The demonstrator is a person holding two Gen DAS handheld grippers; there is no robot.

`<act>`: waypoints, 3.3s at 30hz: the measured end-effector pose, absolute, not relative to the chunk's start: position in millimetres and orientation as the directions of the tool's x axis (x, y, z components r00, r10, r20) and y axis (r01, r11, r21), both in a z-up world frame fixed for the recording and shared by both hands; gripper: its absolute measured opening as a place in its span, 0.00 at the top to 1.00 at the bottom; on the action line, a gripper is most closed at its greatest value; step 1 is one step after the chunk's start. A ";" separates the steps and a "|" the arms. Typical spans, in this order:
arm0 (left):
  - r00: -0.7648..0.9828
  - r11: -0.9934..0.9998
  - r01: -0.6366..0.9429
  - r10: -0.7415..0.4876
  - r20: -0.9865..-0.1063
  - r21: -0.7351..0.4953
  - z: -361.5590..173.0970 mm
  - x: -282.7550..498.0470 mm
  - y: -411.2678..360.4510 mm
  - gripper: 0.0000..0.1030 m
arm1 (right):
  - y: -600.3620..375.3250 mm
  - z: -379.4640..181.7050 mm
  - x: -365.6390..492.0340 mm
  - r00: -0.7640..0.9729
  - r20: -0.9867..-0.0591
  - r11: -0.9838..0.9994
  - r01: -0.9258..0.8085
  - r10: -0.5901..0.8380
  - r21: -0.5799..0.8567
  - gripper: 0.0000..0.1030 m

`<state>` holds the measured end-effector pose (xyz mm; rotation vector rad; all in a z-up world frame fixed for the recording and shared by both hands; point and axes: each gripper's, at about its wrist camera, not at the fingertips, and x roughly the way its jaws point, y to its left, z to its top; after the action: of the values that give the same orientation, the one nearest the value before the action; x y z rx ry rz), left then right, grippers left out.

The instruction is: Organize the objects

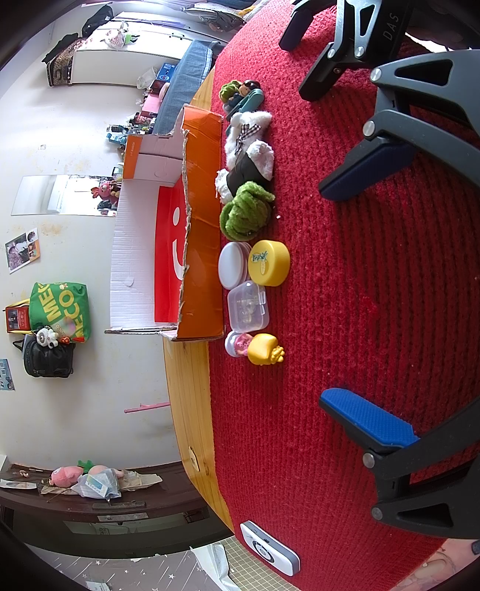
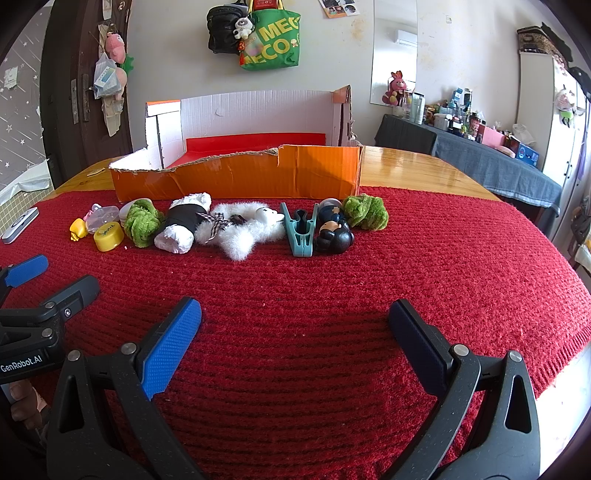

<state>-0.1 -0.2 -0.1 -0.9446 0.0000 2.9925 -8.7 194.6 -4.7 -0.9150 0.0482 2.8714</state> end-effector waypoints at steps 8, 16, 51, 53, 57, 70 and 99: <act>-0.819 -1.000 -0.003 0.003 -0.574 -0.002 -0.1 -0.1 -0.2 0.00 | 195.0 -4.5 -7.9 -0.808 -0.578 -0.991 -0.135 0.115 -0.008 0.00; -0.817 -1.000 -0.005 0.005 -0.577 -0.001 2.6 -1.1 -1.4 0.00 | 197.0 -1.9 -9.9 -0.801 -0.590 -0.991 -0.130 0.106 -0.001 0.00; -0.568 -0.987 -0.052 0.155 -0.808 -0.153 25.2 -75.4 -79.7 0.00 | 283.5 44.2 -85.9 -0.724 -0.679 -0.978 -0.204 0.120 0.044 0.00; -0.559 -0.989 -0.061 0.146 -0.816 -0.135 24.6 -78.1 -81.3 0.00 | 289.0 43.8 -90.5 -0.712 -0.692 -0.977 -0.206 0.116 0.048 0.00; -0.549 -0.991 -0.082 0.133 -0.825 -0.105 23.1 -80.1 -82.0 0.00 | 300.7 41.7 -99.3 -0.689 -0.722 -0.977 -0.193 0.066 0.095 0.00; -0.576 -0.993 -0.121 0.069 -0.815 0.001 20.9 -86.1 -75.3 0.11 | 308.3 25.9 -101.2 -0.657 -0.754 -0.977 -0.158 -0.001 0.140 0.07; -0.648 -0.976 -0.215 0.123 -0.751 0.025 23.5 -83.2 -51.5 0.63 | 307.6 20.3 -100.8 -0.659 -0.750 -0.984 -0.096 -0.052 0.152 0.69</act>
<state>-83.2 -51.5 23.5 -1.2134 0.1664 2.6889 -100.8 307.6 20.3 -1.2864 0.2788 2.8254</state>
